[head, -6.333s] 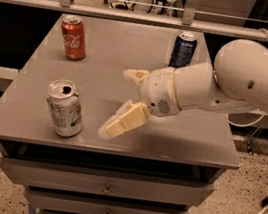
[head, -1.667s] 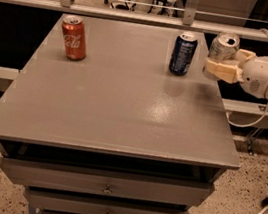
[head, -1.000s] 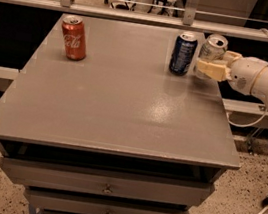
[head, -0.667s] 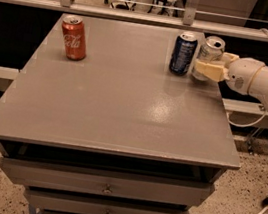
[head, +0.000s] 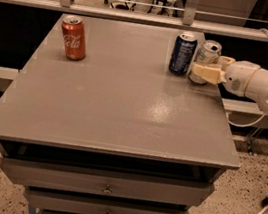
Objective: Move 7up can near pepsi can
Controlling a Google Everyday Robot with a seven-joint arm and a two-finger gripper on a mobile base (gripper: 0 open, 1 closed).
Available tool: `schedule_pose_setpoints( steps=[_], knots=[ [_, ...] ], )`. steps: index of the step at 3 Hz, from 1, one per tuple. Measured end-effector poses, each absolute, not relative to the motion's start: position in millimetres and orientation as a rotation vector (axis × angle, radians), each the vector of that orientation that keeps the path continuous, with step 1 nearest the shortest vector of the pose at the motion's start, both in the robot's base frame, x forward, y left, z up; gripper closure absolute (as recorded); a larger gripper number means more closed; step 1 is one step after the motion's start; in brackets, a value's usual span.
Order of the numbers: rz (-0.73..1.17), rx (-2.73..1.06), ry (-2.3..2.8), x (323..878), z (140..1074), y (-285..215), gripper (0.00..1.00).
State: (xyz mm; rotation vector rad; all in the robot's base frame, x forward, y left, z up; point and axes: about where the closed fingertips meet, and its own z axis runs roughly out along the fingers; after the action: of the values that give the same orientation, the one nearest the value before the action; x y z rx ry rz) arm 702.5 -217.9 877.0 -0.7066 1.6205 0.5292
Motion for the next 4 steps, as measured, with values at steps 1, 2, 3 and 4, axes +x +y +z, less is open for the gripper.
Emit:
schedule_pose_setpoints(
  steps=[1, 2, 3, 4],
  knots=[
    [0.548, -0.710, 1.628, 704, 871, -214, 0.08],
    [0.550, -0.717, 1.628, 704, 869, -212, 0.00],
    [0.544, -0.754, 1.607, 688, 877, -206, 0.00],
    [0.527, -0.806, 1.568, 655, 895, -200, 0.00]
  ],
)
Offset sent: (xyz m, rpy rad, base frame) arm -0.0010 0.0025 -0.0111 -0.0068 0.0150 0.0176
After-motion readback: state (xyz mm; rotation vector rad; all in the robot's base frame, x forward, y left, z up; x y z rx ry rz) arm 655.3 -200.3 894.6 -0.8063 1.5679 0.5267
